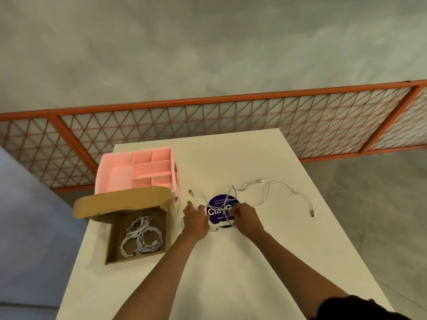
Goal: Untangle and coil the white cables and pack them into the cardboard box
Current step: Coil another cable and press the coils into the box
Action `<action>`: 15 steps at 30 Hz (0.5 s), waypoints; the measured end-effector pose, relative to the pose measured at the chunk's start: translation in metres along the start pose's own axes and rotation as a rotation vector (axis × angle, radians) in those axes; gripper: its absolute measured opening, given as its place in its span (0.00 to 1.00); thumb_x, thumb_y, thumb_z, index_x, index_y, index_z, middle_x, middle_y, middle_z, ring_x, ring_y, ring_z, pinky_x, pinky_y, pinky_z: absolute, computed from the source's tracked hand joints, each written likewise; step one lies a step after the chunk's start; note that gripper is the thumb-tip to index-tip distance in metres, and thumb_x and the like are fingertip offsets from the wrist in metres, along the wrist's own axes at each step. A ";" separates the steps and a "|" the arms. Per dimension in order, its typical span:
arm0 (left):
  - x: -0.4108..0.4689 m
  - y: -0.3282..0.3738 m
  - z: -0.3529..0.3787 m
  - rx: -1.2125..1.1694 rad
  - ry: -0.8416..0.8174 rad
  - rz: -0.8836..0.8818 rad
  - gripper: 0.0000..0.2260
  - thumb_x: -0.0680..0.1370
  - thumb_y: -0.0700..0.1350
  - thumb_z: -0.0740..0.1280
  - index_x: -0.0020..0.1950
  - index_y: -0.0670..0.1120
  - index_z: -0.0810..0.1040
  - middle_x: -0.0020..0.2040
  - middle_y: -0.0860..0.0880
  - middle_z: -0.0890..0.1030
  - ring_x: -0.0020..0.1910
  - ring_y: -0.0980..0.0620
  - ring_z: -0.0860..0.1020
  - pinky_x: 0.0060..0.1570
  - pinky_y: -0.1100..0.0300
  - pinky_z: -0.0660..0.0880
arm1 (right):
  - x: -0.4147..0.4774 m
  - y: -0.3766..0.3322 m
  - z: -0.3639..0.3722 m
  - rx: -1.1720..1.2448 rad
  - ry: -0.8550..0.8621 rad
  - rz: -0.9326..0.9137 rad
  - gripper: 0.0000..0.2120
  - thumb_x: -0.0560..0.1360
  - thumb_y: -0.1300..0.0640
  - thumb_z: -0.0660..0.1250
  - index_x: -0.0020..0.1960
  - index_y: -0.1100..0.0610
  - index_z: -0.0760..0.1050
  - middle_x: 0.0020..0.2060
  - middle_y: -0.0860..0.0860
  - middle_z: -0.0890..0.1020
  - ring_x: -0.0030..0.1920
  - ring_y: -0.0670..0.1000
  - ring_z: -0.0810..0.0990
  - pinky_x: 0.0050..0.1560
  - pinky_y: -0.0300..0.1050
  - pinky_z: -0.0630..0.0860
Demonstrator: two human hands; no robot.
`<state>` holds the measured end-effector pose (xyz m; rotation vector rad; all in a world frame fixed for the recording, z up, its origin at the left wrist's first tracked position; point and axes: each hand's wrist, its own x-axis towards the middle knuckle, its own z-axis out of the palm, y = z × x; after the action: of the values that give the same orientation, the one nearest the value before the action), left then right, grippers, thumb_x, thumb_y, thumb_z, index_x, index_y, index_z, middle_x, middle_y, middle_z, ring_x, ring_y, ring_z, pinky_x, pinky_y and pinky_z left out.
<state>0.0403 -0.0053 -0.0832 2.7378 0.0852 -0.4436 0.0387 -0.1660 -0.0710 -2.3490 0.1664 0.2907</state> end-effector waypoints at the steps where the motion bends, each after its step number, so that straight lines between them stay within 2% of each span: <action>1: 0.006 0.002 0.001 -0.009 -0.011 -0.019 0.18 0.82 0.46 0.57 0.71 0.43 0.64 0.75 0.37 0.56 0.74 0.38 0.56 0.70 0.50 0.59 | 0.003 0.002 -0.001 -0.011 -0.015 -0.014 0.12 0.77 0.66 0.57 0.50 0.62 0.79 0.52 0.57 0.81 0.52 0.55 0.79 0.53 0.46 0.76; 4: 0.018 0.007 -0.001 -0.104 0.053 -0.030 0.16 0.81 0.44 0.61 0.66 0.40 0.69 0.68 0.40 0.68 0.68 0.42 0.66 0.64 0.52 0.66 | 0.010 0.004 -0.003 -0.043 -0.053 -0.077 0.12 0.78 0.63 0.58 0.56 0.61 0.79 0.55 0.57 0.80 0.54 0.55 0.79 0.52 0.40 0.72; 7: 0.023 0.018 -0.007 -0.297 0.229 0.023 0.08 0.79 0.37 0.62 0.58 0.37 0.73 0.59 0.40 0.73 0.57 0.43 0.74 0.57 0.51 0.72 | 0.017 0.002 -0.006 -0.017 -0.047 -0.126 0.13 0.79 0.62 0.56 0.59 0.61 0.76 0.55 0.57 0.80 0.55 0.55 0.78 0.50 0.38 0.71; 10: 0.018 0.032 -0.016 -0.368 0.340 0.147 0.06 0.78 0.33 0.58 0.52 0.39 0.73 0.53 0.43 0.75 0.48 0.48 0.76 0.47 0.55 0.75 | 0.024 -0.004 -0.012 0.040 0.043 -0.155 0.13 0.79 0.63 0.55 0.59 0.61 0.74 0.55 0.57 0.79 0.55 0.55 0.78 0.52 0.41 0.73; 13: 0.011 0.048 -0.028 -0.399 0.393 0.298 0.08 0.78 0.32 0.58 0.51 0.43 0.72 0.51 0.48 0.76 0.48 0.50 0.76 0.48 0.55 0.75 | 0.029 -0.013 -0.021 0.106 0.133 -0.249 0.17 0.78 0.66 0.57 0.67 0.60 0.69 0.59 0.57 0.75 0.60 0.54 0.74 0.56 0.42 0.71; 15: 0.003 0.057 -0.037 -0.454 0.416 0.375 0.08 0.80 0.33 0.57 0.53 0.45 0.70 0.50 0.52 0.76 0.47 0.54 0.77 0.47 0.59 0.75 | 0.030 -0.023 -0.030 0.143 0.169 -0.301 0.21 0.78 0.66 0.59 0.70 0.57 0.66 0.59 0.57 0.73 0.60 0.53 0.72 0.56 0.43 0.71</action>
<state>0.0603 -0.0449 -0.0322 2.2792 -0.1953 0.2282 0.0768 -0.1718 -0.0421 -2.2165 -0.0833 -0.0653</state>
